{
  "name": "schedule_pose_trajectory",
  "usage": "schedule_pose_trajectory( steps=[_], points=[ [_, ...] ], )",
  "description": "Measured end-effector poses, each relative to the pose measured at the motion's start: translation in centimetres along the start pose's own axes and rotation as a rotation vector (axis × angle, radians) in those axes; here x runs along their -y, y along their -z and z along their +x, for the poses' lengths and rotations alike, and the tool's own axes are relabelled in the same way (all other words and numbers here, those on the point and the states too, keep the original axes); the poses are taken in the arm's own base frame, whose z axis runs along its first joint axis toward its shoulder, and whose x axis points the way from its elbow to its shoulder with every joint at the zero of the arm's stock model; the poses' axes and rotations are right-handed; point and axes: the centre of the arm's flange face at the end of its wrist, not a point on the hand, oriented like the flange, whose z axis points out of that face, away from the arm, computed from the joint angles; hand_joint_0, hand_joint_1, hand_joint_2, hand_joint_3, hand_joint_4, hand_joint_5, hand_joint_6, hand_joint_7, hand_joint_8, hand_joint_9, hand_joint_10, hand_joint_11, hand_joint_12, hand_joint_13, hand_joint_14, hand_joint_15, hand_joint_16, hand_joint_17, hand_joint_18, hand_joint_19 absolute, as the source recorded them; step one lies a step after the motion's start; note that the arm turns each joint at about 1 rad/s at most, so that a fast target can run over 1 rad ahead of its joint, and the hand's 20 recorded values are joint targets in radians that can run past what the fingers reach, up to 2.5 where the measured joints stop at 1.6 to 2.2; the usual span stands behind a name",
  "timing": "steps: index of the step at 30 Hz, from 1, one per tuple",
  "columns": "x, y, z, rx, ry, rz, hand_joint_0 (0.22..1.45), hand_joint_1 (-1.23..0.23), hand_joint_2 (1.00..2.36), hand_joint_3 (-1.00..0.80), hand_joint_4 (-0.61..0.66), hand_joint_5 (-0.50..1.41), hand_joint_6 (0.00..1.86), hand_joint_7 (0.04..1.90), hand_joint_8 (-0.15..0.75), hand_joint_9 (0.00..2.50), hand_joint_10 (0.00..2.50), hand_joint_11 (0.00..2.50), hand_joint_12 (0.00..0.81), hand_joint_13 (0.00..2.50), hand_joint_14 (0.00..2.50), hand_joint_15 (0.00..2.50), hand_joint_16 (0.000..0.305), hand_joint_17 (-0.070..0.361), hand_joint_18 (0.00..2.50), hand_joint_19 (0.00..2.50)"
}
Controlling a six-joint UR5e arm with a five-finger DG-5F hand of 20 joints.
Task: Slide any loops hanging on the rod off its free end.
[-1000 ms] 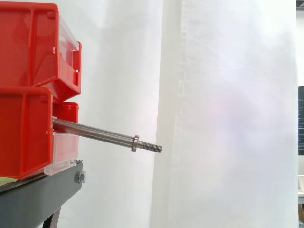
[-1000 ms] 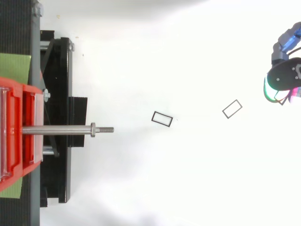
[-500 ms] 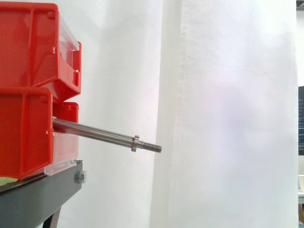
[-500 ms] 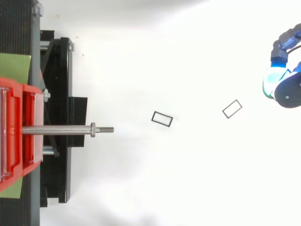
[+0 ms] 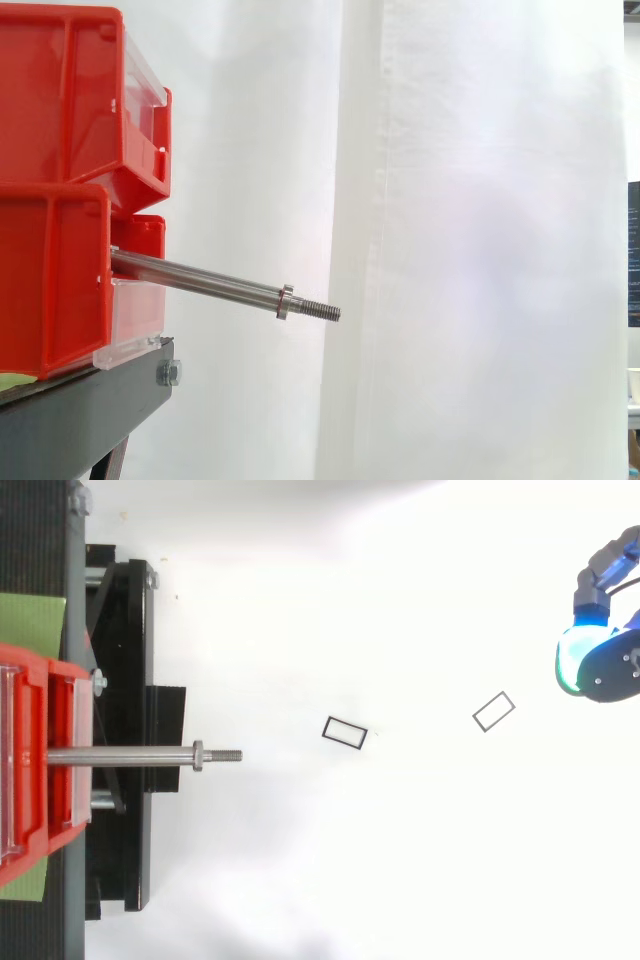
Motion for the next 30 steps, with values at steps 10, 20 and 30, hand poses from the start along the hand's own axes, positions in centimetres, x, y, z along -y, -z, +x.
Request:
schedule_pose_trajectory(
  steps=[10, 20, 30],
  points=[
    [0.0, 0.0, 0.0, 0.000, 0.000, 0.000, 0.54, -0.75, 1.21, -0.08, -0.11, -0.09, 0.89, 0.99, 0.299, 1.11, 0.01, 0.30, 0.405, 0.75, 0.01, 0.17, 0.061, 0.138, 0.82, 0.38],
    [-0.3, -0.3, 0.1, -0.006, -0.001, -0.029, 0.49, -0.75, 1.43, -0.09, -0.19, -0.07, 0.88, 1.04, 0.271, 1.21, 0.01, 0.30, 0.397, 0.82, 0.01, 0.16, 0.061, 0.138, 0.89, 0.37],
    [-1.9, -1.8, 0.9, -0.016, -0.001, -0.181, 0.44, -0.71, 1.65, -0.14, -0.18, -0.06, 0.88, 1.06, 0.292, 1.21, 0.01, 0.29, 0.412, 0.86, 0.01, 0.18, 0.064, 0.143, 0.91, 0.37]
  ],
)
